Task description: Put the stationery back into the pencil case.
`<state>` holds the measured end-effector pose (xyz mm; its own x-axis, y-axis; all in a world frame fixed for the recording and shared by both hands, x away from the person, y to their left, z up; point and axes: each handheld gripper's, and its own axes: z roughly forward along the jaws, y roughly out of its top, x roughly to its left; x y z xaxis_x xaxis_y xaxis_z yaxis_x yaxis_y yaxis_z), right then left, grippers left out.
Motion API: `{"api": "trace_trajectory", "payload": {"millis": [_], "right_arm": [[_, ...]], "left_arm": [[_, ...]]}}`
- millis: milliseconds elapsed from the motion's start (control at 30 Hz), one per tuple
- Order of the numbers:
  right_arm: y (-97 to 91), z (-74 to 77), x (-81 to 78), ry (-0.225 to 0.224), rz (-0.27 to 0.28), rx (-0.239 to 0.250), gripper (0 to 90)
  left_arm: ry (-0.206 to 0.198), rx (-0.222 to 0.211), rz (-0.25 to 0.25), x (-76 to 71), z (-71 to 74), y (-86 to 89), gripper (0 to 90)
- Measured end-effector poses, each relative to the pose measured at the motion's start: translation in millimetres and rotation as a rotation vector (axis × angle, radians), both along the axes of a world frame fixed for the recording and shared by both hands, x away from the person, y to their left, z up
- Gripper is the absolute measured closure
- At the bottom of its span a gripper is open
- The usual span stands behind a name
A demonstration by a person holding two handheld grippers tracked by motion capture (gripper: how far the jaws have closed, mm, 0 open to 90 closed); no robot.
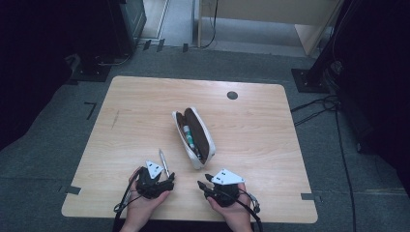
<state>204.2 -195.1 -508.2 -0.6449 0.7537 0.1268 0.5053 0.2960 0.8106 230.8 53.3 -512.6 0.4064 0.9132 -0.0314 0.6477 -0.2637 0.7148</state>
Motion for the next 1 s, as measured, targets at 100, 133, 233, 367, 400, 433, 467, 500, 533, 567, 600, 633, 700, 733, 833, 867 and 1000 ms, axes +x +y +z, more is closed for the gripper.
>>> {"api": "trace_trajectory", "payload": {"millis": [100,133,233,367,400,433,467,500,533,567,600,633,700,733,833,867,1000], "right_arm": [[0.0,-0.7,0.3,0.003,-0.001,0.002,60.4],[0.1,-0.7,0.3,0.002,0.000,0.001,60.4],[0.1,-0.8,0.3,0.002,-0.001,0.000,60.4],[0.6,-1.5,0.5,0.006,-0.003,-0.002,60.4],[0.7,-1.8,0.8,0.004,-0.002,-0.001,60.4],[0.9,-1.9,1.0,0.004,-0.003,0.001,60.4],[1.0,-1.8,1.2,0.004,-0.003,0.002,60.4],[0.9,-1.7,1.5,0.004,-0.002,0.002,60.4],[0.5,-1.5,1.7,0.003,-0.004,0.000,60.4],[0.1,-1.3,1.9,0.004,-0.005,0.000,60.4],[-0.5,-1.3,2.3,0.002,-0.007,0.000,60.4],[-0.8,-1.3,2.5,0.002,-0.008,0.001,60.4],[-1.1,-0.9,2.6,0.005,-0.012,0.002,60.4],[-1.2,-0.5,2.6,0.008,-0.013,0.005,60.4],[-1.9,0.0,3.0,0.002,-0.014,0.007,60.4],[-2.1,0.0,3.1,0.004,-0.014,0.008,60.4],[-1.8,-0.4,3.3,0.006,-0.015,0.007,60.4]], "left_arm": [[0.005,-0.004,-0.016,0.6,-0.3,1.9,43.0],[0.010,-0.006,-0.027,0.3,0.2,3.0,48.0],[0.014,-0.013,-0.043,0.2,0.4,5.8,58.2],[0.033,-0.028,-0.055,1.4,1.9,12.7,65.1],[0.035,-0.032,-0.056,1.8,2.0,14.0,66.2],[0.038,-0.029,-0.061,2.1,2.3,16.1,66.8],[0.037,-0.034,-0.060,2.2,2.2,17.7,68.0],[0.035,-0.033,-0.069,2.4,2.3,19.6,70.4],[0.036,-0.035,-0.076,2.5,2.2,21.3,72.6],[0.037,-0.037,-0.082,2.6,2.0,22.8,74.4],[0.040,-0.033,-0.099,2.8,2.0,24.8,76.7],[0.042,-0.035,-0.115,2.8,2.1,26.1,77.4],[0.048,-0.034,-0.145,2.8,2.6,28.9,77.6],[0.052,-0.037,-0.162,2.4,2.7,30.8,77.6],[0.055,-0.053,-0.212,1.2,2.1,36.2,77.7],[0.056,-0.058,-0.224,0.9,1.9,37.3,77.7],[0.066,-0.086,-0.319,-0.4,1.9,39.4,77.8]]}}
